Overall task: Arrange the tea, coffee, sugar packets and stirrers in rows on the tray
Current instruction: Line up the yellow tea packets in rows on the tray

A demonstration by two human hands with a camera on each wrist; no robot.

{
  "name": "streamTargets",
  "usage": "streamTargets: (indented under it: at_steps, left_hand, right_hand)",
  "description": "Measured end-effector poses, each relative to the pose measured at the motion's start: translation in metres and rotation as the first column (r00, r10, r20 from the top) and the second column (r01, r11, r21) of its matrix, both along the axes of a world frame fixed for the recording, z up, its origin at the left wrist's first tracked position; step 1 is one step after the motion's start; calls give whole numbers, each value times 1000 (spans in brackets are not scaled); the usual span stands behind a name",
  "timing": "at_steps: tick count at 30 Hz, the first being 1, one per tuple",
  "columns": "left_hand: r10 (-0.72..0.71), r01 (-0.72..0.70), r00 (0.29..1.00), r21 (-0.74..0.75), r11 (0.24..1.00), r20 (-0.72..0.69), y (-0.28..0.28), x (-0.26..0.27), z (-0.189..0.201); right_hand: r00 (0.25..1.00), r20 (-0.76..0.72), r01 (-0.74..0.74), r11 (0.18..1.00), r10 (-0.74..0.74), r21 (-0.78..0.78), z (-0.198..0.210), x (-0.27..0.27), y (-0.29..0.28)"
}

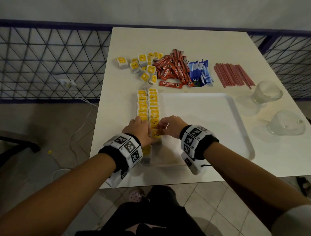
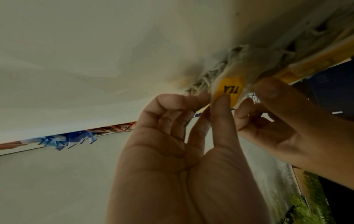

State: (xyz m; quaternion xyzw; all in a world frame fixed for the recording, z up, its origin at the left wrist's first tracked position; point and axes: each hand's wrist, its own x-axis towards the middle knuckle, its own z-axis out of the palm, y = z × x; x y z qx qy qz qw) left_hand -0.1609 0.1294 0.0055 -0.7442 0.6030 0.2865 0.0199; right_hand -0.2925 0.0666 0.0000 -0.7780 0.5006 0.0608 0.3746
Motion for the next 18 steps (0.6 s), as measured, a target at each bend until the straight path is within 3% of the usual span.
streamTargets:
  at_steps: [4, 7, 13, 18]
  left_hand:
    - [-68, 64, 988, 36, 997, 138, -8, -3, -2]
    - [-90, 82, 982, 53, 995, 165, -12, -2, -3]
    - [-89, 80, 989, 83, 993, 115, -17, 3, -2]
    - [31, -31, 999, 79, 996, -9, -37, 23, 14]
  right_hand:
    - [999, 28, 30, 999, -31, 43, -2, 1, -7]
    - [999, 32, 26, 998, -28, 63, -6, 3, -12]
    - [1000, 8, -8, 998, 8, 67, -12, 4, -23]
    - [999, 25, -23, 998, 21, 51, 8, 8, -54]
